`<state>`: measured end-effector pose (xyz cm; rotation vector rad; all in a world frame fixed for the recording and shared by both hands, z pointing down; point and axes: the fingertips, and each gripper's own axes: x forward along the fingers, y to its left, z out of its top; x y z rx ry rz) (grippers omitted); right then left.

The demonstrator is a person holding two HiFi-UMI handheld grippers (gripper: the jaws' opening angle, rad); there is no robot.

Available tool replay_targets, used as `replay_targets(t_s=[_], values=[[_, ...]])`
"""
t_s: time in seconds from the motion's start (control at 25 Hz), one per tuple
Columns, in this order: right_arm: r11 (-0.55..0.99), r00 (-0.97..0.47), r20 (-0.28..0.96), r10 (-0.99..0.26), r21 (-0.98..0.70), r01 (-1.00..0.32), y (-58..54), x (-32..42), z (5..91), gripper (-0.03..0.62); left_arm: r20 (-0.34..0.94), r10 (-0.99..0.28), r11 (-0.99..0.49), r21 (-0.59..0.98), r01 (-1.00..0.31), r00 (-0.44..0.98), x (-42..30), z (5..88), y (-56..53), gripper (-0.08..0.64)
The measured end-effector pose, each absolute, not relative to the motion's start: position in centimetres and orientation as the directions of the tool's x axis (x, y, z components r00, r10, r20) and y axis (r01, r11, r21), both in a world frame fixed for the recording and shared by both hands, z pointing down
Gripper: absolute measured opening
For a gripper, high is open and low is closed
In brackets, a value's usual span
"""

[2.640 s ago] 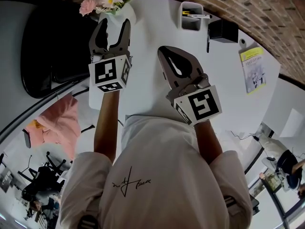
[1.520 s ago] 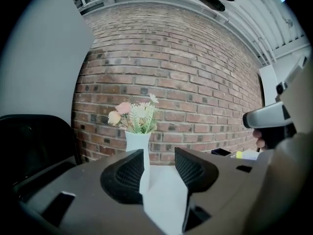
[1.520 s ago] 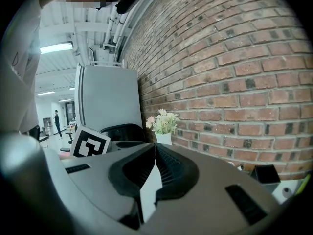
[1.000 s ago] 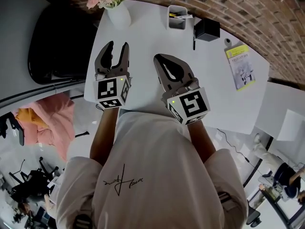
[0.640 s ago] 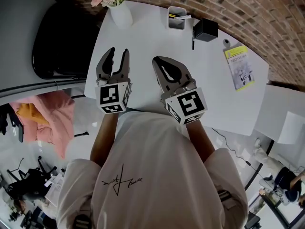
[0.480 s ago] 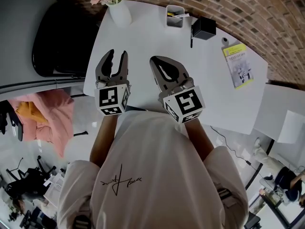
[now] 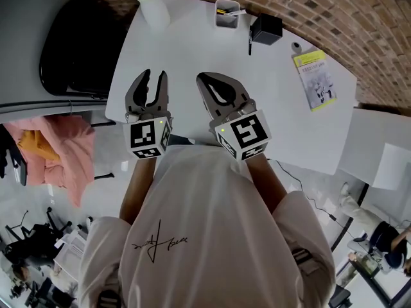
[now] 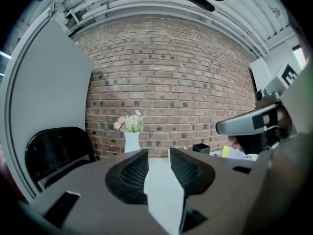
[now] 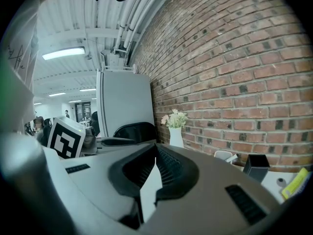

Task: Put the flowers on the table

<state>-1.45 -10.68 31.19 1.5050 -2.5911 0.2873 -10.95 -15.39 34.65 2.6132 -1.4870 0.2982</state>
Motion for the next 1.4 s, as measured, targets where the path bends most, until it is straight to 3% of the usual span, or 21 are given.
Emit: replay_targets(t_s=[0.44,1.0,1.4], values=[[0.481,-0.489,0.195,-0.850,-0.091,-0.872,-7.5,-0.3,30.8,0.026,0.216,-0.839,-0.507,0.026,-0.861,0.500,-10.7,34.1,-11.2,0.115],[0.550,-0.555,0.200,-0.808,-0.084,-0.831,-4.3,-0.8,30.6,0.026,0.178,-0.860,-0.480,0.034,-0.876,0.478,-11.0,32.8,-5.6,0.006],[0.616,-0.628,0.197,-0.753,-0.124,-0.778,-3.2,0.1,30.4,0.025,0.169,-0.874,-0.454,0.049,-0.890,0.455,-11.9,31.3,-5.4,0.005]])
